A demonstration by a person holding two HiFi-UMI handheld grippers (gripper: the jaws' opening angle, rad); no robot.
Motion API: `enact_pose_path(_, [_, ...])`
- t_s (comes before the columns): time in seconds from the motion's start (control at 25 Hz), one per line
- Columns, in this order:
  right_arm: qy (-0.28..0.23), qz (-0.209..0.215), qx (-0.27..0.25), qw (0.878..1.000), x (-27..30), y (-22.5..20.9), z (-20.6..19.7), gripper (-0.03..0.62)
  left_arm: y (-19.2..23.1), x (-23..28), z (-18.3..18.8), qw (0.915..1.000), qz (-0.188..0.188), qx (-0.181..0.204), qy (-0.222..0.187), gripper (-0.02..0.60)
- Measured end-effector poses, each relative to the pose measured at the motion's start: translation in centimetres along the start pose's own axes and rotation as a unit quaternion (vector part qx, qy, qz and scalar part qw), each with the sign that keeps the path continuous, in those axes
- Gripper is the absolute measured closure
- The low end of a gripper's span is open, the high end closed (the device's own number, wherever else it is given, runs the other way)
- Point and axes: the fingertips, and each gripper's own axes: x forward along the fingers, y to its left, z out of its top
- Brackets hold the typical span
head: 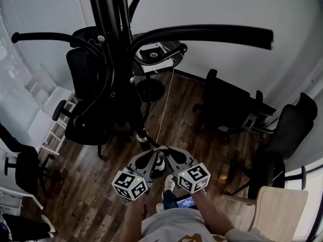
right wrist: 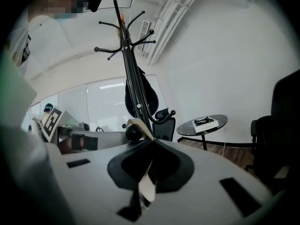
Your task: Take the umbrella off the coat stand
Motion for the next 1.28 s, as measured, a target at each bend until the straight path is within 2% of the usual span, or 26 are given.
enact_pose_path(0.36, [-0.006,-0.010,-0.005,1.000,-1.8,0.0,0.3,0.579,-1.6,0.0,-0.2,0.9999,-0.011,0.009,0.005,0.558])
enact_pose_path(1.28, [-0.016,-0.020,-0.011,1.000,-5.3,1.4,0.4,0.579,-4.6,-1.2,-0.6,0.9995,-0.031,0.003,-0.003,0.558])
